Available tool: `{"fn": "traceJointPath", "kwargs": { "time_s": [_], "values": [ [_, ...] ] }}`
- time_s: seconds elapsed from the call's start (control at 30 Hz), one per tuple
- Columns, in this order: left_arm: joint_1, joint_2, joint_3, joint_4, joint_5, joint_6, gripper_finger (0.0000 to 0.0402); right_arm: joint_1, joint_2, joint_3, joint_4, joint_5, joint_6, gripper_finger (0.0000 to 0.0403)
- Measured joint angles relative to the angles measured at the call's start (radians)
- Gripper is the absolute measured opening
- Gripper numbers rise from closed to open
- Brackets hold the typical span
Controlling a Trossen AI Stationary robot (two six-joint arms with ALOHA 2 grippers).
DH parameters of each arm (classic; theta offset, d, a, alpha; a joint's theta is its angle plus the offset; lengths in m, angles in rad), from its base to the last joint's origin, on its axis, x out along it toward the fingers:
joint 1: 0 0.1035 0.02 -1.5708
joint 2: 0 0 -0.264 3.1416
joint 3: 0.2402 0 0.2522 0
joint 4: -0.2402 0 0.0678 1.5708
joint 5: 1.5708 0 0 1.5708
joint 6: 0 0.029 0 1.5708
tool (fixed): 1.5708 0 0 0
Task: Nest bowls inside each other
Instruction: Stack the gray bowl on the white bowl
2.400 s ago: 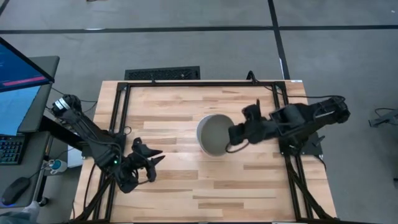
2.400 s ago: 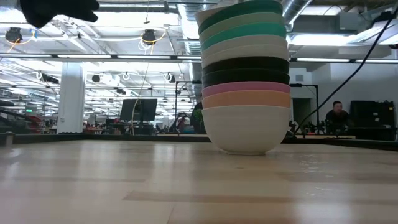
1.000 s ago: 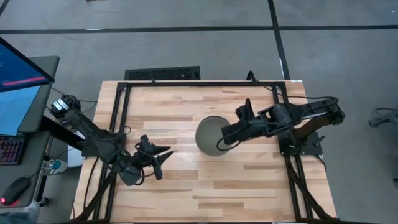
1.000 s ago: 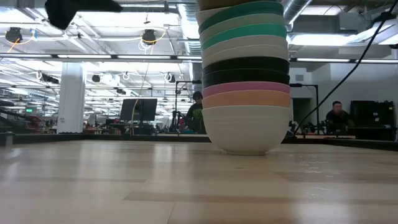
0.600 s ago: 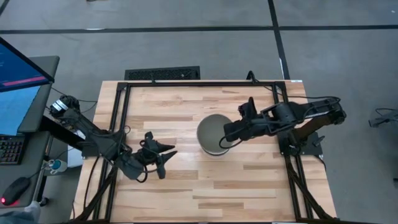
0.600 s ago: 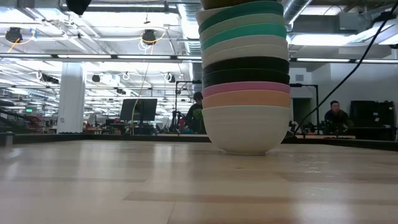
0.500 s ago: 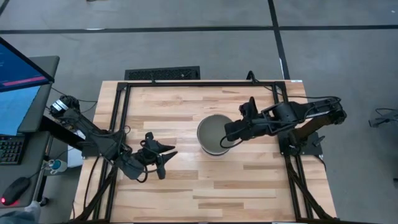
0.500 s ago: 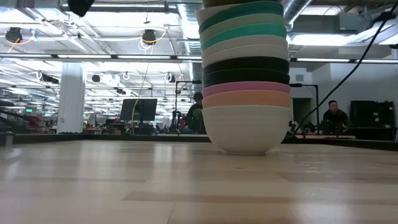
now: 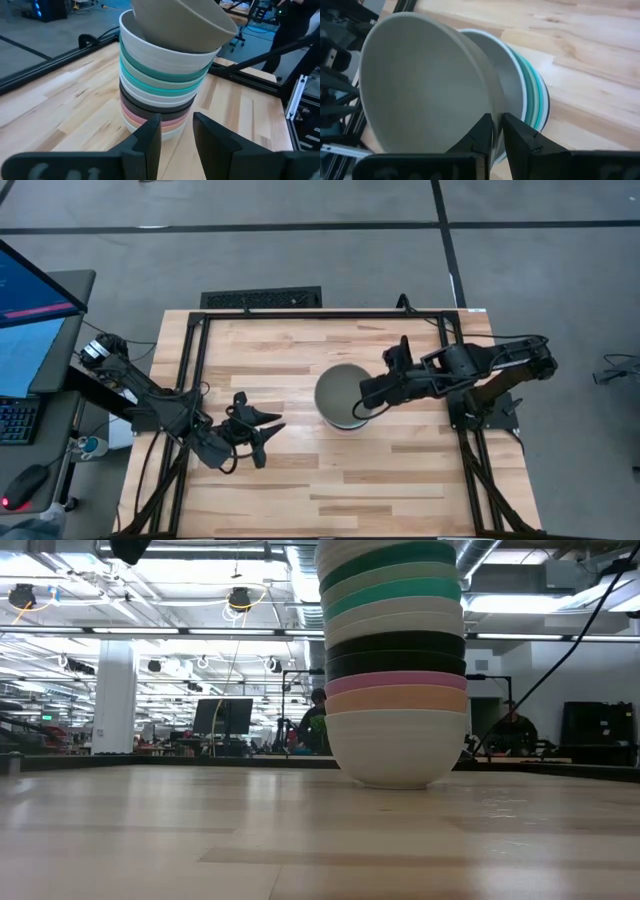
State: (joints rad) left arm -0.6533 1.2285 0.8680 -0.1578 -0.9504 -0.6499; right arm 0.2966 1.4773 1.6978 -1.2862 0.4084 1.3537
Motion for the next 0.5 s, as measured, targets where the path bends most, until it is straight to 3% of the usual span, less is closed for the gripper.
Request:
{"fn": "traceJointPath", "kwargs": {
  "time_s": [0.37,0.5],
  "values": [
    [0.027,0.0,0.0,0.021,0.001,0.007,0.0103,0.004,0.0,0.0,0.0,-0.067,0.008,0.0063],
    [0.027,0.0,0.0,0.09,0.001,0.1,0.0103,0.004,0.0,0.0,0.0,-0.068,0.008,0.0063]
  ]
}}
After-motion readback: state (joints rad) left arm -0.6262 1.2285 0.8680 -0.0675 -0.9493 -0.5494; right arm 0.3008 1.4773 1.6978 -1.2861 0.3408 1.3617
